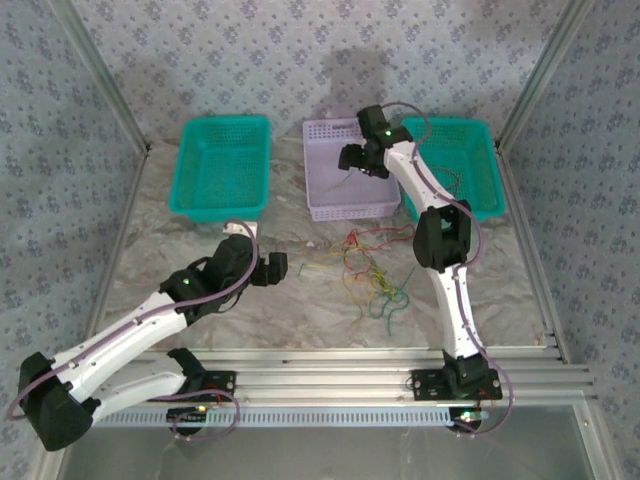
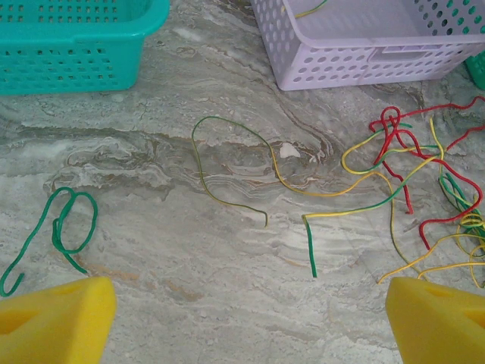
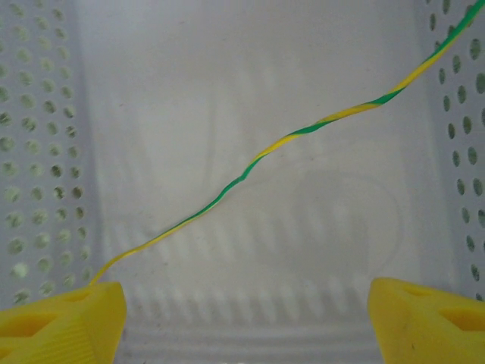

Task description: Untangle the cables

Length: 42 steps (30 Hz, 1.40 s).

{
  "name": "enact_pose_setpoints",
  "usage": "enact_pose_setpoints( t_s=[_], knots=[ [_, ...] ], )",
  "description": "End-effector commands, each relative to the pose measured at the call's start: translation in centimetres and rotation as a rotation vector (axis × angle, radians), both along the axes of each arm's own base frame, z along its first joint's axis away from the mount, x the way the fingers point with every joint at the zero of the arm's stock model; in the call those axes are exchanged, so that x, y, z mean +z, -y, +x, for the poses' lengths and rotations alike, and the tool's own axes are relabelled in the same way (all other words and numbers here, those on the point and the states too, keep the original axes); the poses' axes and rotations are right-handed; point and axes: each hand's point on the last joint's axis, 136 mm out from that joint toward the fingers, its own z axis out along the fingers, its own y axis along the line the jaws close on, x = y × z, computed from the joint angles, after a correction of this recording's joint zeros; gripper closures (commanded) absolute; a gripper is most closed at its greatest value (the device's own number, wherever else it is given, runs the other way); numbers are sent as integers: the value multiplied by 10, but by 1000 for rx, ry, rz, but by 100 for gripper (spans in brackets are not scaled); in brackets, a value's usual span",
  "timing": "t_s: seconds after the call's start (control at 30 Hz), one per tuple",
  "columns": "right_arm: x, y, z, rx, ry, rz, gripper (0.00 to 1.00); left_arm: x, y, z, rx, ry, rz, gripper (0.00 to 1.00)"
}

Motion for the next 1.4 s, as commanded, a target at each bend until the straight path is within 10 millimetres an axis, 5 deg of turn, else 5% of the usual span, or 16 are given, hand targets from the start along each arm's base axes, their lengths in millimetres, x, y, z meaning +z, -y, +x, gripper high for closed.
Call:
enact_pose_setpoints(
  t_s=[0.0, 0.63, 0.8, 1.03, 1.27, 1.37],
  knots=[
    [-5, 12, 21, -68, 36, 21, 15, 11, -3, 1, 1, 27, 12, 8],
    [-57, -1, 61, -140, 36, 143, 28, 1, -9, 3, 19, 14, 65, 8],
    [-67, 3, 65, -154, 34, 147, 42, -3, -8, 3, 16, 6, 74, 8],
    [-51, -14, 72, -96, 105, 151, 66, -6, -7, 4, 16, 1, 78, 8],
    [-14, -37, 66, -3, 173, 136, 99, -5, -7, 3, 19, 1, 70, 8],
    [3, -37, 58, 18, 195, 76, 100, -4, -8, 2, 22, 1, 62, 8]
  ],
)
